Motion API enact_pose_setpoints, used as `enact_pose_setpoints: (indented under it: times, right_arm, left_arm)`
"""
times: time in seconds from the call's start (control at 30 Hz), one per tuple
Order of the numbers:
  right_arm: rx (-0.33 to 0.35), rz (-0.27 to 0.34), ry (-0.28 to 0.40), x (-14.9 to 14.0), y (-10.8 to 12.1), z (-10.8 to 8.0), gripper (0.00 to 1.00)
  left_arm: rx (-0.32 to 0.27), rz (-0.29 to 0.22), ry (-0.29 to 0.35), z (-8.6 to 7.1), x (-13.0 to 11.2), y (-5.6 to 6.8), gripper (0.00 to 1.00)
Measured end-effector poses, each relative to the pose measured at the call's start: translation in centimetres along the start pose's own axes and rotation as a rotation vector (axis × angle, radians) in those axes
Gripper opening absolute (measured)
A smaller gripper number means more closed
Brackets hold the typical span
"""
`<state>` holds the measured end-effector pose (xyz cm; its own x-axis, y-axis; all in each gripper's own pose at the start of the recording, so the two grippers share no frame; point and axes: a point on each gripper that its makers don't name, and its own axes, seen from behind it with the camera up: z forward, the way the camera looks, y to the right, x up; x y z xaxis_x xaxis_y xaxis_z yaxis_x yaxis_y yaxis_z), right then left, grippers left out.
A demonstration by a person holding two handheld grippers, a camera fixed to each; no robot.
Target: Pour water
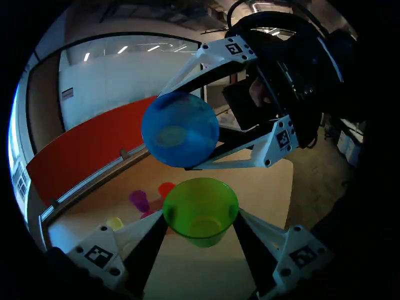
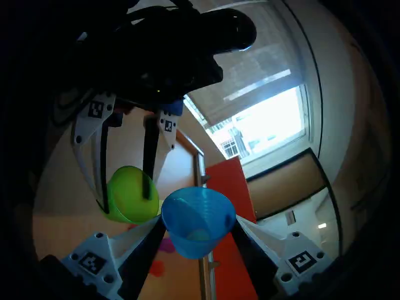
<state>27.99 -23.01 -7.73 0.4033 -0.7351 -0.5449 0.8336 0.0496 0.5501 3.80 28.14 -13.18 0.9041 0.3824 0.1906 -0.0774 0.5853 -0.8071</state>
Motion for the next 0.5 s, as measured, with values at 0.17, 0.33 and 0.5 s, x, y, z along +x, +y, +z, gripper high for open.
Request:
enact_pose_setpoints:
  times: [0.17,0.33,0.5]
  right_arm:
    - [0.000,-0.022,0.000,0.31,-0.01,-0.17,0.91]
    - [0.000,-0.041,-0.002,0.43,0.04,-0.29,0.91]
    - [0.000,-0.064,-0.003,0.49,0.08,-0.37,0.91]
  left_arm:
    - [-0.003,-0.002,0.002,0.16,0.03,0.21,0.86]
    - [-0.004,-0.002,0.005,0.30,0.14,0.36,0.86]
    - [-0.005,-0.002,0.009,0.37,0.37,0.43,0.86]
